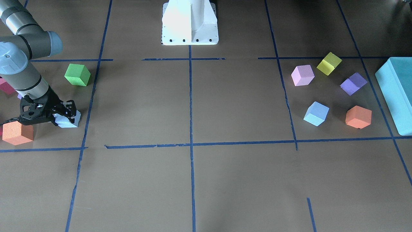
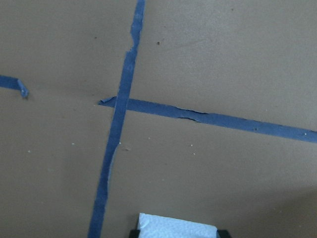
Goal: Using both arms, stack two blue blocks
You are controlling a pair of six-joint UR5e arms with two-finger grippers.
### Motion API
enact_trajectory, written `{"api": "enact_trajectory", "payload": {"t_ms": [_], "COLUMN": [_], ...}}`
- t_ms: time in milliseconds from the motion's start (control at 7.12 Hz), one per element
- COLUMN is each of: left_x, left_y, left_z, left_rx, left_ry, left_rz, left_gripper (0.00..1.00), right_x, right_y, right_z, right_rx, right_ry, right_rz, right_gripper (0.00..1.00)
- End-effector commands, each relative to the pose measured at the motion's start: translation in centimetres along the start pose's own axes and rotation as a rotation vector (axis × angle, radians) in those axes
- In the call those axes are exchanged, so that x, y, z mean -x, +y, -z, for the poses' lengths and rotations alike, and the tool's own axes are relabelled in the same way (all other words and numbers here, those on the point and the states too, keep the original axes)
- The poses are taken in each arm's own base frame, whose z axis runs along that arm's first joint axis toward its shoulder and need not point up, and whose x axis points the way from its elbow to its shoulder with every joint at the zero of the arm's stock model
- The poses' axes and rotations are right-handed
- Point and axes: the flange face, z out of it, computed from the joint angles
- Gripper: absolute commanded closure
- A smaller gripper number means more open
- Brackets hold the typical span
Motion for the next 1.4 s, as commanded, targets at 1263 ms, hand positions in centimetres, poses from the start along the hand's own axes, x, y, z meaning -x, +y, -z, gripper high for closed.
{"api": "enact_trajectory", "payload": {"t_ms": [1263], "left_x": [-0.9], "left_y": [1.1], "left_z": [0.7], "left_rx": [-0.012], "left_ry": [0.015], "left_rz": [-0.016], "left_gripper": [0.0], "right_x": [40.6], "right_y": [-8.0], "right_z": [0.1], "right_rx": [-0.014], "right_ry": [-0.081], "right_rz": [-0.133], "right_gripper": [0.99]}}
